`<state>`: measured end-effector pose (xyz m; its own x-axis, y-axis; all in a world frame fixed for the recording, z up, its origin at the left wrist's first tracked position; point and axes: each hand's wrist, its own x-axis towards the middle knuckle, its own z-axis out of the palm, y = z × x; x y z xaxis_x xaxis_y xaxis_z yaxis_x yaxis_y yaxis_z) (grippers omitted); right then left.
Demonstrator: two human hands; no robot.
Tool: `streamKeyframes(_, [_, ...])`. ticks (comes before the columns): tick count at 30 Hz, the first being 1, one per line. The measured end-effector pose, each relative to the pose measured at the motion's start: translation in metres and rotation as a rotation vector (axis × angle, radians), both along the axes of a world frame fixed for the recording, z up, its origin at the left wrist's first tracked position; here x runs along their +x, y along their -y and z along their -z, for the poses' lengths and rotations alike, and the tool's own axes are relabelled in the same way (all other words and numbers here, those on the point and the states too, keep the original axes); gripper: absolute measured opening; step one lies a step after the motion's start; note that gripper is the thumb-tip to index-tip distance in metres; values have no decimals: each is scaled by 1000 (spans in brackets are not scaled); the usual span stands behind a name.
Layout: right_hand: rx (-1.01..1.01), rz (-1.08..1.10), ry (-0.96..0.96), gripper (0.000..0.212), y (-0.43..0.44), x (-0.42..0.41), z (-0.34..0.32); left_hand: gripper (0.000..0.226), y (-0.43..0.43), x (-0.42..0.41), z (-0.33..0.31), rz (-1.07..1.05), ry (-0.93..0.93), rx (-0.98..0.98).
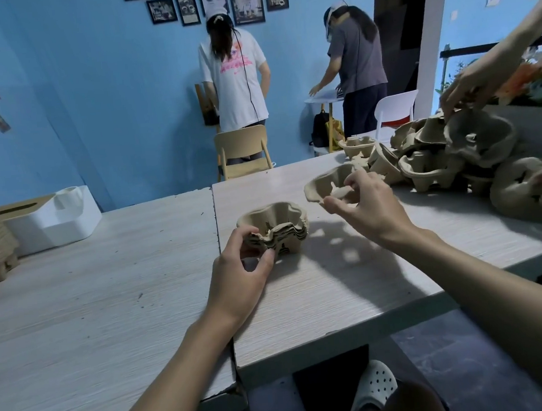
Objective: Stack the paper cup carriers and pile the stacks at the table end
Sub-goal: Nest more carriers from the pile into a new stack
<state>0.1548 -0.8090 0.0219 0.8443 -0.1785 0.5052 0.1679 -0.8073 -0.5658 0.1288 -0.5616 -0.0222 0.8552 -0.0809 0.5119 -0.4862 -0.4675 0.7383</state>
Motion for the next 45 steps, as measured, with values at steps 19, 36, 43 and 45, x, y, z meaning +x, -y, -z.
streamKeyframes(19, [157, -203, 34, 45, -45, -7, 0, 75, 9, 15, -5, 62, -132, 38])
streamKeyframes(36, [163, -165, -24, 40, 23, 4, 8, 57, 62, 44, -12, 149, -114, 66])
streamKeyframes(43, [195, 66, 70, 21, 68, 48, 7, 44, 83, 73, -12, 177, -117, 49])
streamKeyframes(45, [195, 88, 78, 21, 73, 64, 10, 45, 87, 81, -11, 189, -117, 38])
